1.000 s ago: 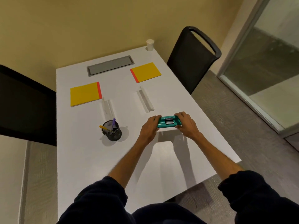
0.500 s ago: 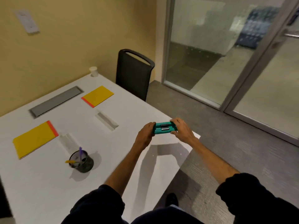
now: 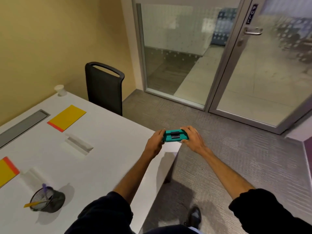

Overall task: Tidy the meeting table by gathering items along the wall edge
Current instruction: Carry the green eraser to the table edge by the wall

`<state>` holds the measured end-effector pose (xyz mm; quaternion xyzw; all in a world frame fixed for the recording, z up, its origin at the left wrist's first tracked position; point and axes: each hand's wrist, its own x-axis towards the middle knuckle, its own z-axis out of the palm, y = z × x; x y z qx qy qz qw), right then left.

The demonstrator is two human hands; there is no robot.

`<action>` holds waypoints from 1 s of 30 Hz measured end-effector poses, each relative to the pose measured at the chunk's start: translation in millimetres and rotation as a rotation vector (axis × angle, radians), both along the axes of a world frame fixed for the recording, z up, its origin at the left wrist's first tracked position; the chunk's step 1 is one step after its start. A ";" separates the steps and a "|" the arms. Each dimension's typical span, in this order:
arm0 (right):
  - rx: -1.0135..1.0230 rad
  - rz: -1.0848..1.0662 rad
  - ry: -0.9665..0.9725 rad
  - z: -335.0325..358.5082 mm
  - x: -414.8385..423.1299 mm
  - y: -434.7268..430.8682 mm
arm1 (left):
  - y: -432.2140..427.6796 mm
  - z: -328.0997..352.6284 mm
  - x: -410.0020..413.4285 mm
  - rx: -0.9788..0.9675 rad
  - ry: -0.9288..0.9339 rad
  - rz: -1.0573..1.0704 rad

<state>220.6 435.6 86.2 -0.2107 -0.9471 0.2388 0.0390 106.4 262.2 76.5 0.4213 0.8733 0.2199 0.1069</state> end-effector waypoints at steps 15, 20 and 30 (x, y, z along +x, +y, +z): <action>-0.009 -0.003 -0.035 -2.6 32.6 199.1 | 192.1 1.5 27.1 -0.046 0.073 -0.079; -0.021 -0.019 -0.013 -8.1 22.0 239.0 | 232.3 5.5 13.4 -0.061 0.091 -0.077; 0.009 -0.017 -0.023 -18.1 -40.9 329.3 | 328.3 -6.6 -45.2 -0.116 0.102 -0.047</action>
